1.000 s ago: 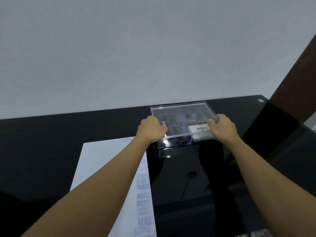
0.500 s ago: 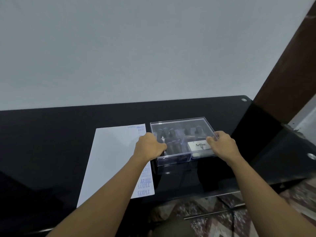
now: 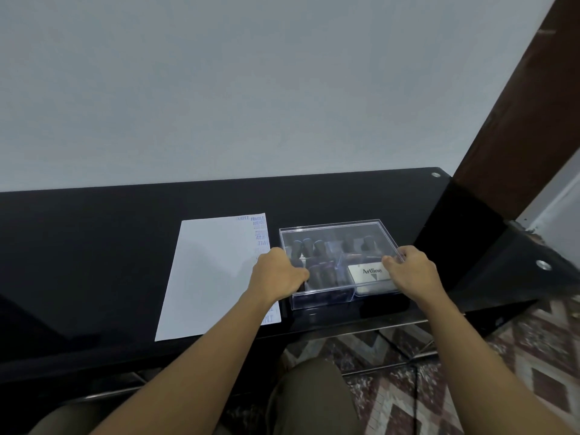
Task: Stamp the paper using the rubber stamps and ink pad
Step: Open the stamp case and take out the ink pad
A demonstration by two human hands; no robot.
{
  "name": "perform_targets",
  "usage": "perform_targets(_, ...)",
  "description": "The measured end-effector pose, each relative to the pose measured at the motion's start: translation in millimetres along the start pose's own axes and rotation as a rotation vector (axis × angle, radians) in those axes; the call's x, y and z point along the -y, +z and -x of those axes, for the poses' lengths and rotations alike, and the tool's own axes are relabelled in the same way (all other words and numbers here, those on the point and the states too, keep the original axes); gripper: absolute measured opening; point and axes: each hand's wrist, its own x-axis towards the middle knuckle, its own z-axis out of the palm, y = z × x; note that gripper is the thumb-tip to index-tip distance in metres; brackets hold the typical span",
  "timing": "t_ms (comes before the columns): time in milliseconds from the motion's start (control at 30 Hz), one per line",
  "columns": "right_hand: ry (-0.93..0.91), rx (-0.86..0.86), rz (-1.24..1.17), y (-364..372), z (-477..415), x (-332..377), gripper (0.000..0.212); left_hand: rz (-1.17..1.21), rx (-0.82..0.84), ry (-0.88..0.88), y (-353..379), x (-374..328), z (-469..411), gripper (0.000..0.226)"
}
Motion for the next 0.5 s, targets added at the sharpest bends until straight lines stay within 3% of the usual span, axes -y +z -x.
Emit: perform_targets(500, 0.041, -0.003, -0.003, -10.3, 2.6, -8.2, 0.033, -0.004, 0.004, 0.028, 13.0, -1.2, 6.6, 0.030)
